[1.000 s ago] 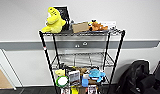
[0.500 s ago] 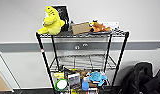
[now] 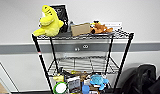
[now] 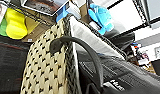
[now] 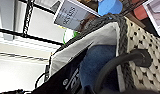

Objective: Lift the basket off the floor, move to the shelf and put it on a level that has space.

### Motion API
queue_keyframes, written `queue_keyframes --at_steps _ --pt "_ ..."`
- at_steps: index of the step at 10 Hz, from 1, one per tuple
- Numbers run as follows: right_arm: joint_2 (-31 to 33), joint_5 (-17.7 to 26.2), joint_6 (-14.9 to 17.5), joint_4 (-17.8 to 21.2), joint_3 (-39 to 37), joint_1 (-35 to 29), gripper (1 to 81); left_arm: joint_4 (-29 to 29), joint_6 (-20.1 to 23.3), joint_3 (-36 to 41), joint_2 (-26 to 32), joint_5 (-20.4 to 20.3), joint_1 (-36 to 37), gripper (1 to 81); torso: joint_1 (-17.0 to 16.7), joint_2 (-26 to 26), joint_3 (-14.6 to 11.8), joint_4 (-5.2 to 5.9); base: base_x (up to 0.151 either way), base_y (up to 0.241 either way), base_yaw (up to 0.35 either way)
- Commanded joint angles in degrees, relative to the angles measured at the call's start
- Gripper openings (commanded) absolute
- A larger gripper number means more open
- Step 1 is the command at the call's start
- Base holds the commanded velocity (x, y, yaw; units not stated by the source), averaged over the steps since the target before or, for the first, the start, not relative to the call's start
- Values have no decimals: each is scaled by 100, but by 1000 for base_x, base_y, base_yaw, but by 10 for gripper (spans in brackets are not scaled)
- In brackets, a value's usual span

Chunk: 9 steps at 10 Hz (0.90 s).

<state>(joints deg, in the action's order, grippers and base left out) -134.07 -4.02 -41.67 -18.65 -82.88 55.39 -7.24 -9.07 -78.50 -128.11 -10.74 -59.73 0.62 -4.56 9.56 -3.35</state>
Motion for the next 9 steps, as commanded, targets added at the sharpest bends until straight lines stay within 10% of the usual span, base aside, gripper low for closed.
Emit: queue_keyframes --at_steps 1,9 --pt "27 -266 53 -95 458 -665 10 179 -51 466 66 -16 625 10 0 0 0 0 111 0 0" --pt "27 -266 53 -95 459 -665 10 179 -51 458 75 -16 625 10 0 0 0 0 102 0 0"
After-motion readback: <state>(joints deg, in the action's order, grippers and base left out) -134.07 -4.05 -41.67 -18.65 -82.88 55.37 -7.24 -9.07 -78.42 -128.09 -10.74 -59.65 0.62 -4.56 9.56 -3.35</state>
